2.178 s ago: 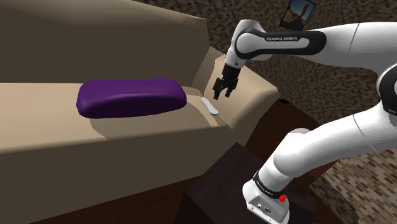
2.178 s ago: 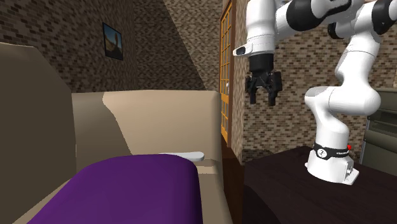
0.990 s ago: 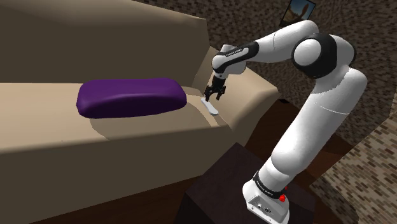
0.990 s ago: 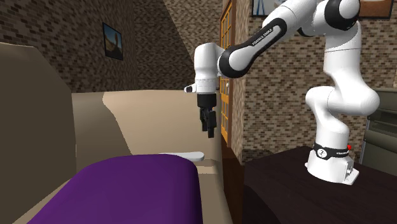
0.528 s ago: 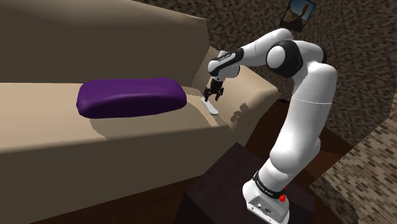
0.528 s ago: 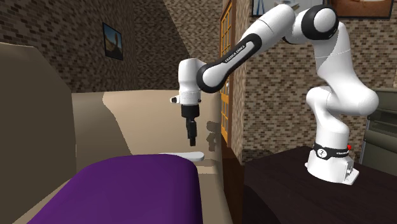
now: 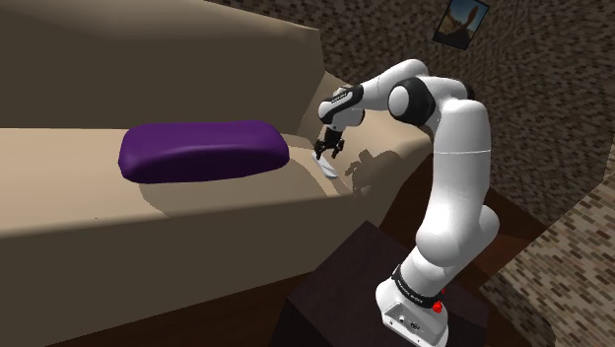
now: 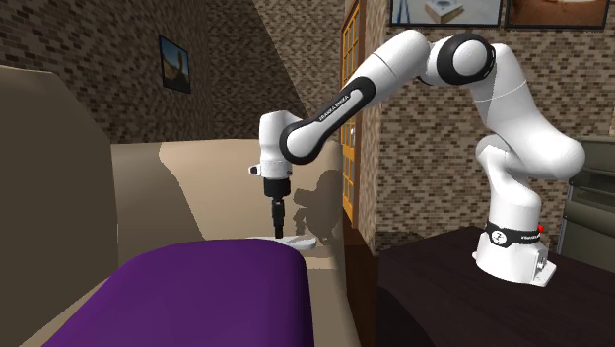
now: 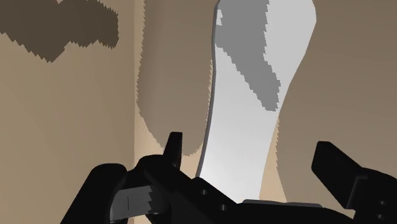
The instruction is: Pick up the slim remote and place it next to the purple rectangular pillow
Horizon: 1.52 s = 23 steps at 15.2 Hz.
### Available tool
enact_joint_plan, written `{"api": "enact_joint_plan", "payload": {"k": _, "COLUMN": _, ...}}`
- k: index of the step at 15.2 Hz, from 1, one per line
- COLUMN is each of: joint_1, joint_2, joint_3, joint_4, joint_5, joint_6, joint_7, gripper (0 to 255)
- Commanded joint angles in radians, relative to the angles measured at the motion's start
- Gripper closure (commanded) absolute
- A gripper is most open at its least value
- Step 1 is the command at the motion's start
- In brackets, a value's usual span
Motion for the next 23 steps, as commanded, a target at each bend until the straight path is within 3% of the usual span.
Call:
{"api": "enact_joint_plan", "payload": {"k": 1, "joint_1": -0.004, "joint_2": 0.024, "joint_3": 0.004, "joint_4": 0.005, "joint_5": 0.007, "joint_6": 0.019, "joint_7": -0.004, "gripper": 0}}
{"api": "enact_joint_plan", "payload": {"k": 12, "joint_1": -0.009, "joint_2": 0.055, "joint_3": 0.011, "joint_4": 0.002, "joint_5": 0.016, "joint_6": 0.053, "joint_7": -0.009, "gripper": 0}}
{"api": "enact_joint_plan", "payload": {"k": 13, "joint_1": -0.009, "joint_2": 0.055, "joint_3": 0.011, "joint_4": 0.002, "joint_5": 0.016, "joint_6": 0.053, "joint_7": -0.009, "gripper": 255}}
{"api": "enact_joint_plan", "payload": {"k": 23, "joint_1": -0.007, "joint_2": 0.046, "joint_3": 0.009, "joint_4": 0.002, "joint_5": 0.013, "joint_6": 0.044, "joint_7": -0.008, "gripper": 255}}
